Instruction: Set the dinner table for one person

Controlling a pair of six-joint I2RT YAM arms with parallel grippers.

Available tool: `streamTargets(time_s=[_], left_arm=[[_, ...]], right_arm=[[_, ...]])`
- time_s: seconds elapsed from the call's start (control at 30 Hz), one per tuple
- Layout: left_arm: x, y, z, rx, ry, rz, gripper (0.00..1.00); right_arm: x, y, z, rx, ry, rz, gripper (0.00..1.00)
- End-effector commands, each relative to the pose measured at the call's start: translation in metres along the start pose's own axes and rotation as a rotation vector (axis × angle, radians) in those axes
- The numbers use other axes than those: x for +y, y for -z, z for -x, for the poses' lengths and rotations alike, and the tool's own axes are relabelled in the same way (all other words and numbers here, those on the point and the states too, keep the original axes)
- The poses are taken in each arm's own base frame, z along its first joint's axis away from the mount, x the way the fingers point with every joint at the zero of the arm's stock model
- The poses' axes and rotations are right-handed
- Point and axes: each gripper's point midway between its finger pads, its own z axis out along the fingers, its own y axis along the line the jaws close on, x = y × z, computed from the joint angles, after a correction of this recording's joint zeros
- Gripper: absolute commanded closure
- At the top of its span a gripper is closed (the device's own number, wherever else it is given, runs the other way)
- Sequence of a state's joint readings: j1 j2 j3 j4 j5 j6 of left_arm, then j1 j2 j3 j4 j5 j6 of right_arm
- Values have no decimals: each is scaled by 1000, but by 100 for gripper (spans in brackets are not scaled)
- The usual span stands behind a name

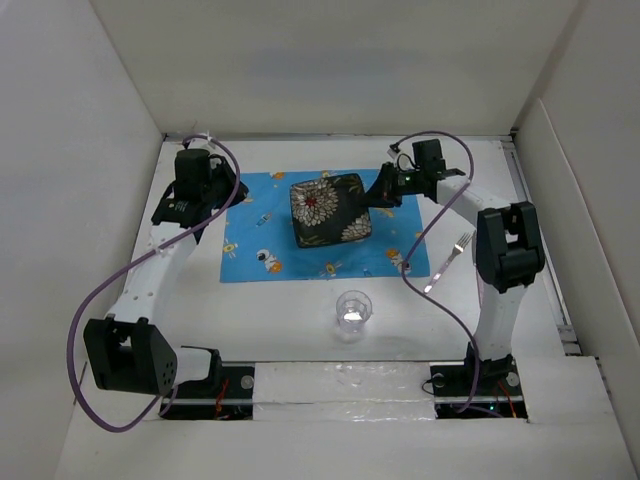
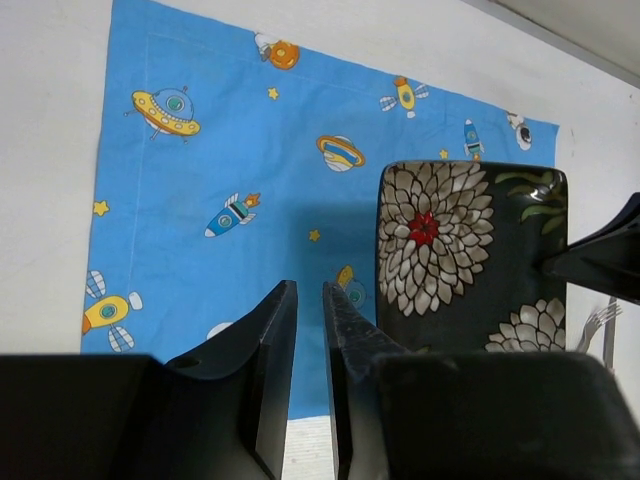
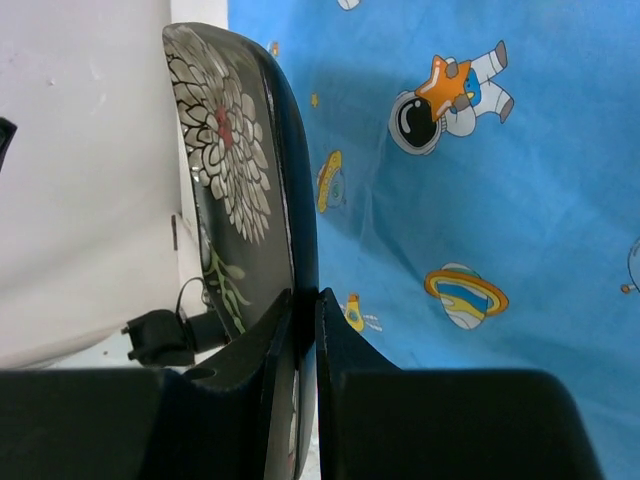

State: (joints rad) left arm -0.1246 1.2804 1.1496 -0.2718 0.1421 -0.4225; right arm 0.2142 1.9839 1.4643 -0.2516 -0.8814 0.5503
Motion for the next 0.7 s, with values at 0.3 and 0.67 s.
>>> streamTargets(time_s=[0.3,0.67], left_arm=[[-1,3,-6,-12,-21,-27,85],[3,-3,-13,6,-20,-19,85]], right_arm=[[37,-29,18,-80,25,129,100],[5,-53,-2,-32,-44,85,100]])
